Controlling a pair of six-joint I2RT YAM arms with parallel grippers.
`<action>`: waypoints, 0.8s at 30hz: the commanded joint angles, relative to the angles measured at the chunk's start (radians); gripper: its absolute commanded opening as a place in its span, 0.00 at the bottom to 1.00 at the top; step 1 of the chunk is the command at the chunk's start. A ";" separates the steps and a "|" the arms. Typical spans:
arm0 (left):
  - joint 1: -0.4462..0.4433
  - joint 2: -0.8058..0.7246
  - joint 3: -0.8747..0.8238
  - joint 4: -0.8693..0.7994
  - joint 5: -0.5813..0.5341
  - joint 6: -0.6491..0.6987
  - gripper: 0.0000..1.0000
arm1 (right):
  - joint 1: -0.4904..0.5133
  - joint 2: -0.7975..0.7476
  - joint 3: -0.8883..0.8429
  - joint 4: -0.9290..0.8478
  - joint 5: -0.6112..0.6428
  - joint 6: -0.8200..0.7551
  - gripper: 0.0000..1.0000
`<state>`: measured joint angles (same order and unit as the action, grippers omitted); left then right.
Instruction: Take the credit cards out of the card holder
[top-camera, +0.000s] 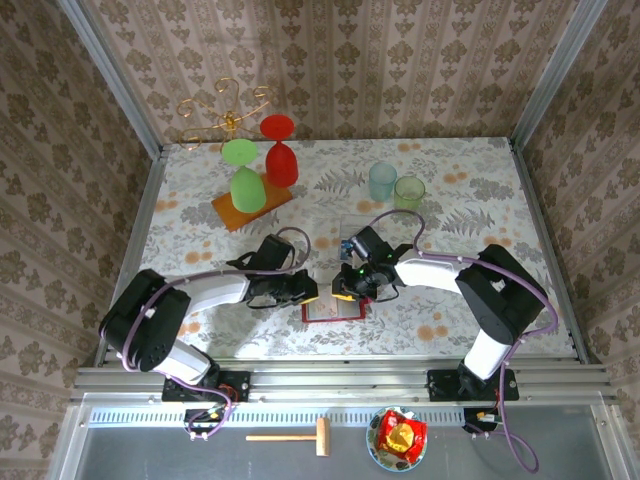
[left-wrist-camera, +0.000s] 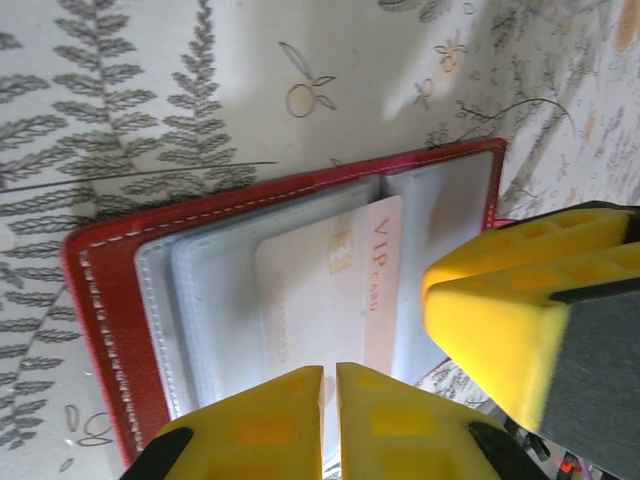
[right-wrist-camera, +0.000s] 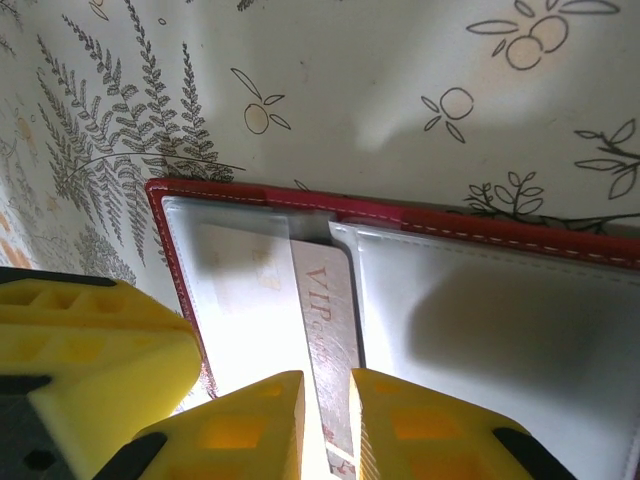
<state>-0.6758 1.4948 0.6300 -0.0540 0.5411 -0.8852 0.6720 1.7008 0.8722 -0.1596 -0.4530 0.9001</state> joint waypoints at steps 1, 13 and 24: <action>-0.004 0.025 0.011 -0.046 -0.018 0.032 0.11 | -0.005 0.011 -0.021 0.032 -0.025 0.021 0.20; -0.004 0.048 -0.008 -0.047 -0.026 0.028 0.11 | -0.004 0.041 -0.027 0.040 -0.038 0.023 0.20; -0.004 0.049 -0.008 -0.050 -0.026 0.028 0.11 | -0.006 0.056 -0.050 0.140 -0.102 0.072 0.20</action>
<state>-0.6754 1.5291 0.6300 -0.0757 0.5301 -0.8780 0.6697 1.7367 0.8379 -0.0750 -0.5079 0.9394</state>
